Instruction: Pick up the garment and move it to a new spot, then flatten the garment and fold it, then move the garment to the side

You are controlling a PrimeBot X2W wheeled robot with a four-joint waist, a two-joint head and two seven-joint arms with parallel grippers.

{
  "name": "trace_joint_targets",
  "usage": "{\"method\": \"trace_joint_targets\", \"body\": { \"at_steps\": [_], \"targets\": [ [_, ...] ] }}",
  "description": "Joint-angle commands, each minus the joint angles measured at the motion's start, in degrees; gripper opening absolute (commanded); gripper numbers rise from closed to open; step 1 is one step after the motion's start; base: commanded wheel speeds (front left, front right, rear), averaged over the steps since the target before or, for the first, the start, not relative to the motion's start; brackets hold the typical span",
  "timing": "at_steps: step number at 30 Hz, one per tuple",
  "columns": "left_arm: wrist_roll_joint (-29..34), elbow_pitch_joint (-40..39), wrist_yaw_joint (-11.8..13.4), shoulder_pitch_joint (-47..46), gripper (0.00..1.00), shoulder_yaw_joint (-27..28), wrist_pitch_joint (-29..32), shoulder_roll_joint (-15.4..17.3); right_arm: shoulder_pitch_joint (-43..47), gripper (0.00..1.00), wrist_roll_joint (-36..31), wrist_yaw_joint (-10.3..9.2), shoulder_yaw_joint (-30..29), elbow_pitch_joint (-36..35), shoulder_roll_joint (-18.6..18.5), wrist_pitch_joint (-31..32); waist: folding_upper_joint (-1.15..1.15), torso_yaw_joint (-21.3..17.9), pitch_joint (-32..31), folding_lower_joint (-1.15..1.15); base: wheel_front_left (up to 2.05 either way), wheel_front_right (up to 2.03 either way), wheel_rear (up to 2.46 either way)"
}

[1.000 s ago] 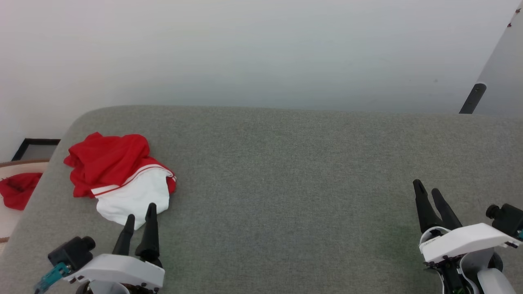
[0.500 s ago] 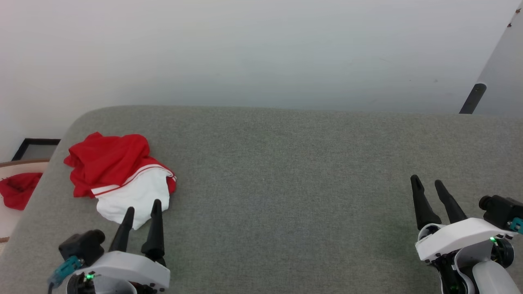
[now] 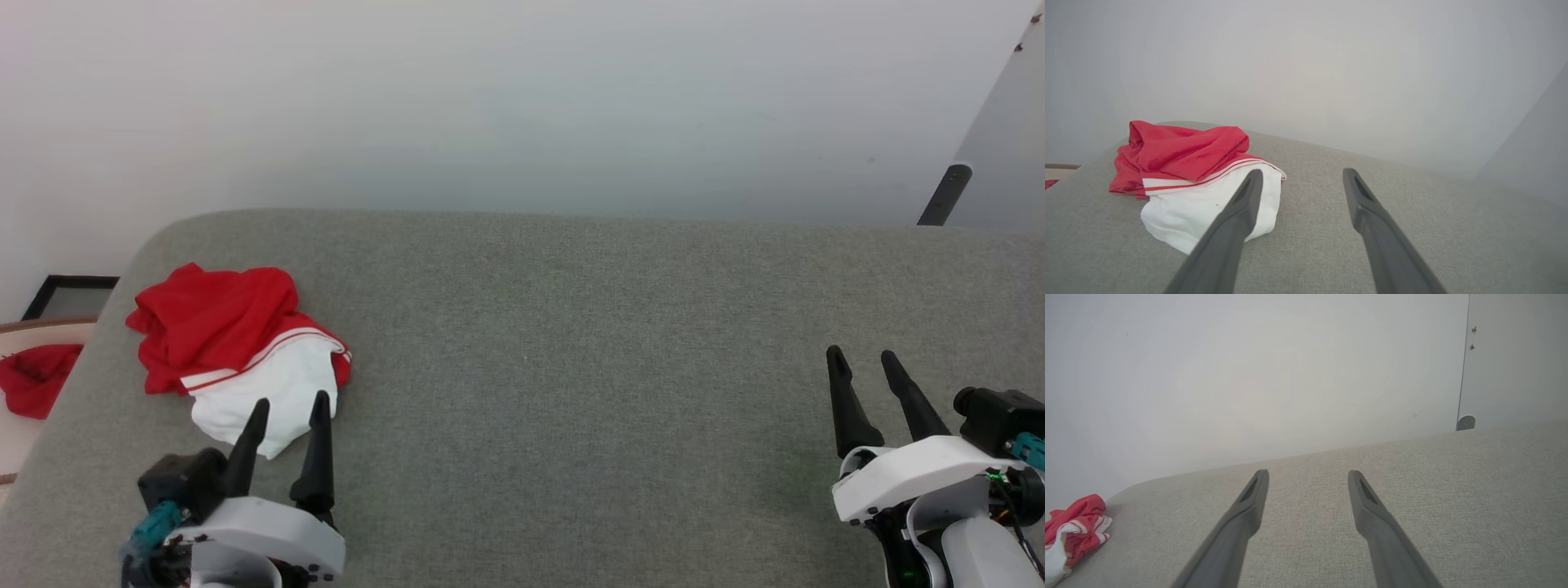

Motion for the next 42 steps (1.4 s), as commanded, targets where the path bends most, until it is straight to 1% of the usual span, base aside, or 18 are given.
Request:
{"method": "trace_joint_targets", "body": {
  "at_steps": [1,6,10,12,22,42],
  "targets": [
    [1.5,-0.2,-0.2,-0.8,1.0,-0.2,-0.5,0.4,-1.4,1.0,-1.7,0.02,-0.3,-0.2,0.0,-0.5,0.0,0.0,0.0,0.0,0.0,0.0,0.0],
    [4.0,0.3,-0.4,-1.2,1.0,-0.5,-1.2,0.5,-1.1,1.0,-4.3,0.03,-0.9,-0.2,0.2,-1.3,0.0,0.0,0.0,0.0,0.0,0.0,0.0],
    [5.2,0.8,-0.7,-1.3,1.0,-0.2,-1.7,0.5,-0.8,1.0,-6.1,0.03,-1.5,-0.4,0.5,-1.9,0.0,0.0,0.0,0.0,0.0,0.0,0.0],
    [4.9,1.1,-1.1,-1.3,1.0,0.2,-1.9,0.1,-0.6,1.0,-7.1,0.03,-1.9,-0.5,0.7,-2.2,0.0,0.0,0.0,0.0,0.0,0.0,0.0],
    [8.1,2.2,-1.8,-1.5,1.0,1.1,-3.1,0.2,-0.1,1.0,-11.8,0.03,-2.7,-0.5,1.1,-3.5,0.0,-0.4,0.1,0.0,0.0,0.0,0.0],
    [14.0,4.6,-2.6,-1.8,1.0,1.6,-5.2,0.0,0.3,1.0,-18.9,0.04,-5.5,0.0,1.4,-5.8,0.0,-0.6,-0.1,0.0,0.0,0.0,0.0]
  ]
}}
